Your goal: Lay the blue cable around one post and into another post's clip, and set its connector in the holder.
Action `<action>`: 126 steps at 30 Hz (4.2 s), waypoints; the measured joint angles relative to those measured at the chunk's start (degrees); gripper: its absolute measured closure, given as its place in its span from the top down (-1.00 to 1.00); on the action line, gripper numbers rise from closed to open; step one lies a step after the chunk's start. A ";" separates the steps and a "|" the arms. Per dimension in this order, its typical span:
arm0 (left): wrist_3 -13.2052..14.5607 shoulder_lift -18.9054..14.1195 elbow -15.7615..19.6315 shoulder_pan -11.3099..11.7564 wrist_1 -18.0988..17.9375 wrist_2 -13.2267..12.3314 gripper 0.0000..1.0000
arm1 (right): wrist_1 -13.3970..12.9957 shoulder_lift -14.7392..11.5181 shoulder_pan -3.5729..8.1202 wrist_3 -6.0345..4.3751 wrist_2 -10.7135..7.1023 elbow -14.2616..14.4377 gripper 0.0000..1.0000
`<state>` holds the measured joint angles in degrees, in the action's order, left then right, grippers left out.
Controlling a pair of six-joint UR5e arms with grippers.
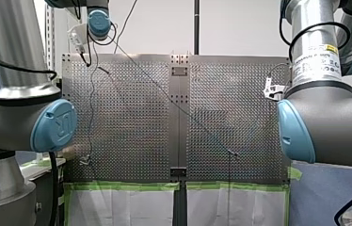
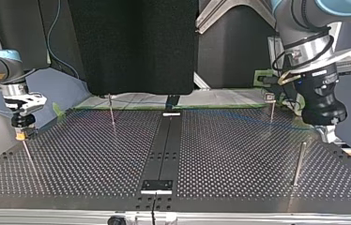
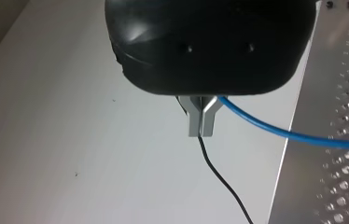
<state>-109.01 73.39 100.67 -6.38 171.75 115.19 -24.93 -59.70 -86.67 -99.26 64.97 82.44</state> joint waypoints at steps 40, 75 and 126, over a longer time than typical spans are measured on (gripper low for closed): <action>-0.83 6.55 -0.34 12.24 -2.78 -12.60 -0.91 | 0.00 0.00 0.00 0.00 0.00 0.00 -1.00; -2.56 16.92 -5.87 16.45 -7.45 -13.77 -0.91 | 0.00 0.00 0.00 0.00 0.00 0.00 -1.00; -6.05 25.19 -4.15 19.60 -9.10 -16.55 0.41 | 0.00 0.00 0.00 0.00 0.00 0.00 -1.00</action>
<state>-115.07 98.58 96.52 13.22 162.64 98.64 -24.93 -59.70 -86.67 -99.26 64.97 82.44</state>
